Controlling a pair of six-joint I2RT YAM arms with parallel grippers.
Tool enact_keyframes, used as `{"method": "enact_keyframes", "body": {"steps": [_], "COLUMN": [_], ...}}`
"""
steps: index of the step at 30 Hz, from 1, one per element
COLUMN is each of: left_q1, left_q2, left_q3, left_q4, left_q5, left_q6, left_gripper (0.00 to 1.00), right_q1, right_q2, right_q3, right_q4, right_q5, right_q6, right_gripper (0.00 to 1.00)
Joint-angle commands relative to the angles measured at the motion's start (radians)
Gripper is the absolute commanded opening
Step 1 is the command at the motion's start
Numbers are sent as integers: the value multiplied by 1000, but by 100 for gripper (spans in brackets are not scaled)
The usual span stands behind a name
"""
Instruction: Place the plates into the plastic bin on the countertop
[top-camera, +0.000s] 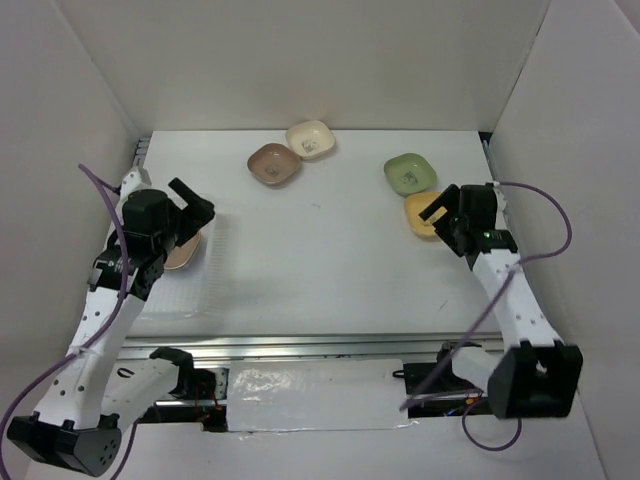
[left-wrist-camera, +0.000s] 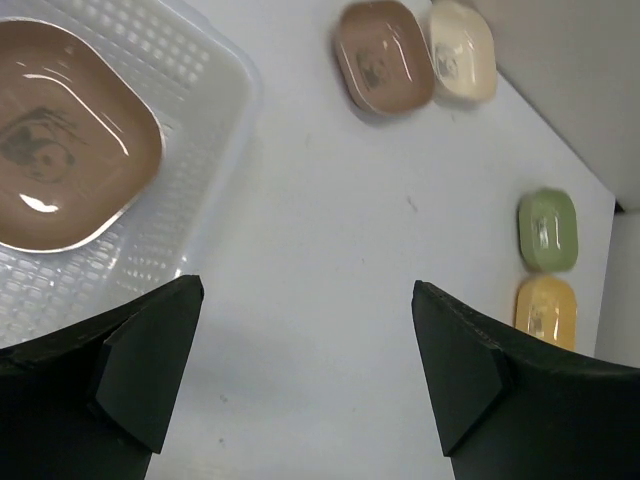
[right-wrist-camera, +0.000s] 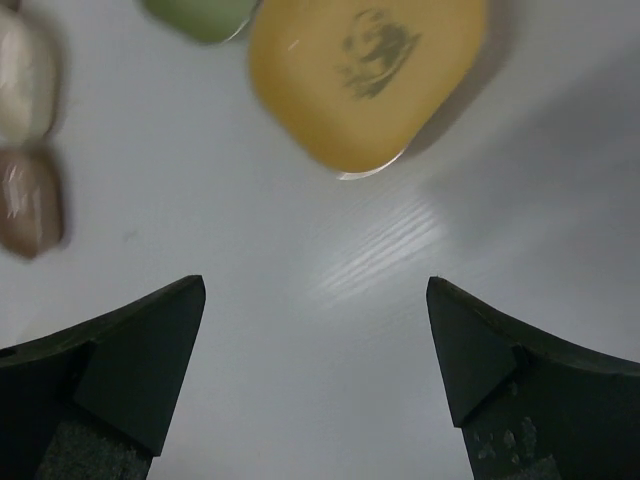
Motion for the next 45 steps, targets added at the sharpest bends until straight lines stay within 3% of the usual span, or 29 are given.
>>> {"method": "enact_keyframes", "body": {"steps": [1, 5, 14, 17, 19, 23, 28, 29, 30, 32, 36, 38, 42, 45], "left_q1": [-102, -163, -191, -190, -173, -125, -44, -38, -32, -30, -97, -172, -229, -271], "left_q2": [1, 3, 27, 30, 29, 15, 4, 7, 10, 18, 127, 216, 314, 366], "left_q3": [12, 8, -55, -66, -67, -77, -81, -78, -77, -78, -20, 50, 115, 144], "left_q4": [-40, -52, 0, -1, -4, -3, 2, 6, 12, 38, 103, 98, 89, 60], "left_q5": [-1, -24, 31, 28, 22, 45, 108, 119, 129, 181, 310, 326, 370, 326], "left_q6": [44, 67, 111, 124, 134, 157, 185, 193, 194, 206, 265, 314, 340, 345], "left_gripper": [99, 99, 99, 99, 99, 99, 99, 99, 99, 99, 99, 99, 99, 99], "right_q1": [-98, -135, -152, -150, -150, -148, -141, -127, -115, -72, 204, 363, 575, 681], "right_q2": [138, 412, 784, 812, 786, 792, 737, 718, 680, 631, 507, 500, 555, 569], "right_q3": [12, 126, 305, 331, 304, 290, 209, 171, 156, 112, 100, 153, 314, 428], "right_q4": [123, 120, 94, 49, 63, 51, 72, 81, 78, 65, -6, -79, -207, -250], "right_q5": [121, 170, 170, 162, 149, 129, 119, 124, 139, 206, 351, 418, 438, 420], "right_q6": [136, 195, 207, 223, 218, 200, 193, 190, 192, 175, 134, 115, 92, 68], "right_gripper": [100, 100, 92, 75, 70, 42, 19, 5, 0, 0, 0, 0, 0, 0]}}
